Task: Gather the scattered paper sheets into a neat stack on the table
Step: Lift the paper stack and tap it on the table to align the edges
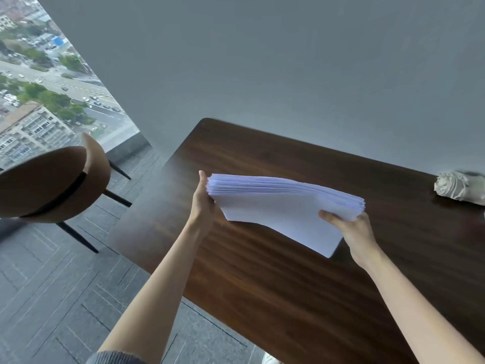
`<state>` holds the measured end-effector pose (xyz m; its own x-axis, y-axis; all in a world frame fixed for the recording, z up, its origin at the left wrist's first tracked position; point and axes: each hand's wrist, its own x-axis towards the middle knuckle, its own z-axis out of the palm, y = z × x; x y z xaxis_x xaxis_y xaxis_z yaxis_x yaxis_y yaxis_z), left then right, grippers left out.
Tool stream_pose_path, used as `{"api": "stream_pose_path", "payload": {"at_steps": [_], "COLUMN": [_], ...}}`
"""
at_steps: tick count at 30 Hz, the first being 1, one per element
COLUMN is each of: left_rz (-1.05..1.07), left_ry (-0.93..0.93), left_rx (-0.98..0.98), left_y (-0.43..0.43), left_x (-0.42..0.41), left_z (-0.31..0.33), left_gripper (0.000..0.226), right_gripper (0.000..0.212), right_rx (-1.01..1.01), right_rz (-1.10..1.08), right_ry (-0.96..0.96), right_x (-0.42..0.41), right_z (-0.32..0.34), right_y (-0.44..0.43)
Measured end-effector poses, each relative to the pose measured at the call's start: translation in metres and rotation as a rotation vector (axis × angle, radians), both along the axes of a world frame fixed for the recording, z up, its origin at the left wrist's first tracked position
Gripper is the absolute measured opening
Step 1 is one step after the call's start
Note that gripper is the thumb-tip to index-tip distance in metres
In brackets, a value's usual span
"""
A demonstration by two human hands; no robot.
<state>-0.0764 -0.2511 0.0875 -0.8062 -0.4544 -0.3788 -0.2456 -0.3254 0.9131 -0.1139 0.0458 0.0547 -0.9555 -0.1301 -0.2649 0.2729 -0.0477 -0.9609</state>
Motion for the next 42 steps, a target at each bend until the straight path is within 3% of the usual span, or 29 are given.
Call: {"api": "stream_pose_path", "payload": {"at_steps": [3, 6, 9, 12, 16, 18, 24, 28, 31, 37, 40, 42], "left_rz": [-0.152, -0.350, -0.428, -0.499, -0.647, -0.754, -0.865, -0.725, -0.595, -0.396, -0.344, -0.326], "left_ry": [0.026, 0.040, 0.017, 0.063, -0.028, -0.059, -0.126, -0.080, 0.010, 0.091, 0.114, 0.140], "left_rx": [-0.032, -0.101, -0.300, -0.676, -1.471, -1.614, -1.550, -1.456, -1.385, -1.170, -0.953, -0.795], "left_y": [-0.013, -0.020, -0.026, -0.027, -0.014, 0.000, 0.045, 0.056, 0.052, 0.047, 0.038, 0.037], "left_x": [0.007, 0.014, 0.011, 0.003, -0.009, -0.015, -0.031, -0.031, -0.025, -0.013, -0.015, -0.016], "left_z": [-0.008, 0.000, 0.015, 0.029, 0.051, 0.059, 0.056, 0.038, 0.030, 0.019, 0.017, 0.019], "left_gripper": [0.072, 0.063, 0.058, 0.057, 0.036, 0.032, 0.007, 0.017, 0.010, 0.009, 0.017, 0.020], "right_gripper": [0.025, 0.025, 0.023, 0.022, 0.023, 0.023, 0.024, 0.022, 0.028, 0.011, 0.018, 0.031], "right_rx": [0.009, 0.011, 0.018, 0.033, 0.031, 0.040, 0.062, 0.154, 0.210, 0.343, 0.234, 0.039], "right_rz": [-0.040, -0.075, -0.107, -0.114, -0.118, -0.119, -0.116, -0.051, 0.023, 0.213, 0.133, 0.049], "right_ry": [-0.022, -0.028, -0.032, -0.031, -0.043, -0.023, 0.115, 0.237, 0.282, 0.202, 0.086, -0.023], "right_x": [0.002, 0.002, 0.001, 0.001, 0.001, 0.000, -0.008, -0.012, -0.016, -0.027, -0.030, -0.034], "right_z": [0.003, 0.004, 0.005, 0.007, 0.012, 0.015, 0.036, 0.049, 0.056, 0.051, 0.047, 0.047], "right_y": [-0.003, -0.005, -0.007, -0.009, -0.009, -0.009, -0.010, -0.006, -0.002, 0.023, 0.038, 0.042]}}
